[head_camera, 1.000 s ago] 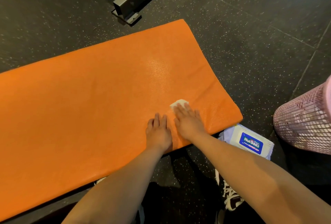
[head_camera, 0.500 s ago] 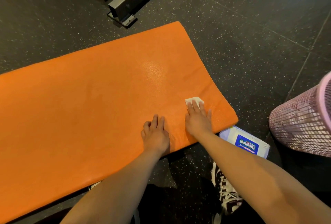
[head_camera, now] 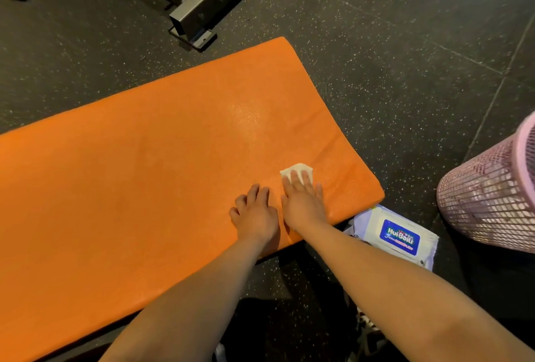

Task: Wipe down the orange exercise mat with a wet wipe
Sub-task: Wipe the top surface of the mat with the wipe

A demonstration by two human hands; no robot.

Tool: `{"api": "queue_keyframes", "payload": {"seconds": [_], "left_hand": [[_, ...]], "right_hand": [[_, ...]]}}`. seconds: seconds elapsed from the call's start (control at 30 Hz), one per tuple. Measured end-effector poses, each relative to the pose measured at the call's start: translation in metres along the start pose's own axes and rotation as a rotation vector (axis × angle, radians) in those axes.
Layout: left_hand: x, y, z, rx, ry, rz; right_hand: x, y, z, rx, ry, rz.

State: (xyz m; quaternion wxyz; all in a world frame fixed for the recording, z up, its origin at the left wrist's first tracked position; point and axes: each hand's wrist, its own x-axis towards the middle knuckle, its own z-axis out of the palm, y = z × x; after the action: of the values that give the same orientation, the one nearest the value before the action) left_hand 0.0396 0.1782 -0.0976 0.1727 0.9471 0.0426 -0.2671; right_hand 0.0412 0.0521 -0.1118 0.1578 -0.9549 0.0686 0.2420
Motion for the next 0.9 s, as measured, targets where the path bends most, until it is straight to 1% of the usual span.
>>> {"api": "queue_keyframes", "payload": {"seconds": [0.07,0.1,0.13,0.17,0.27,0.3,0.33,0.4,0.47,0.5,0.53,0.67,0.7,0.73,0.83,0.9], "left_hand": [[0.002,0.001,0.001,-0.012,0.018,0.047],[0.003,0.001,0.002,-0.011,0.014,0.085],[0.004,0.0,0.003,-0.008,0.0,0.118],[0.005,-0.001,0.004,0.004,-0.018,0.137],[0.006,-0.001,0.008,0.066,-0.05,0.14],[0.007,0.0,0.008,0.07,-0.053,0.134],[0.007,0.001,0.008,0.067,-0.054,0.131],[0.008,0.001,0.009,0.054,-0.054,0.129],[0.009,0.001,0.009,0.046,-0.061,0.126],[0.007,0.0,0.009,0.048,-0.064,0.124],[0.006,0.0,0.009,0.056,-0.065,0.126],[0.006,0.001,0.007,0.095,-0.073,0.139],[0.007,0.001,0.006,0.098,-0.078,0.138],[0.007,0.002,0.006,0.095,-0.085,0.138],[0.007,0.0,0.007,0.08,-0.092,0.14],[0.007,0.0,0.006,0.09,-0.083,0.144]], "right_hand": [[-0.003,-0.002,0.002,-0.002,-0.035,-0.141],[-0.002,0.001,0.001,-0.018,-0.055,-0.184],[0.0,0.006,-0.002,-0.037,-0.07,-0.19],[0.003,0.011,-0.005,-0.059,-0.076,-0.157],[0.011,0.021,-0.015,-0.043,-0.016,0.069],[0.011,0.018,-0.016,-0.029,0.001,0.094],[0.009,0.013,-0.015,-0.015,0.007,0.076],[0.003,0.003,-0.006,0.0,-0.005,-0.043],[-0.004,0.003,0.0,-0.003,-0.028,-0.149],[-0.005,0.008,0.0,-0.015,-0.03,-0.168],[-0.004,0.014,-0.001,-0.027,-0.018,-0.156],[-0.002,0.023,-0.008,-0.052,0.045,0.072],[-0.002,0.016,-0.007,-0.039,0.038,0.077],[-0.003,0.008,-0.004,-0.017,0.022,0.044],[-0.008,-0.002,0.003,0.018,-0.043,-0.136],[-0.007,0.01,-0.001,-0.013,-0.047,-0.159]]}}
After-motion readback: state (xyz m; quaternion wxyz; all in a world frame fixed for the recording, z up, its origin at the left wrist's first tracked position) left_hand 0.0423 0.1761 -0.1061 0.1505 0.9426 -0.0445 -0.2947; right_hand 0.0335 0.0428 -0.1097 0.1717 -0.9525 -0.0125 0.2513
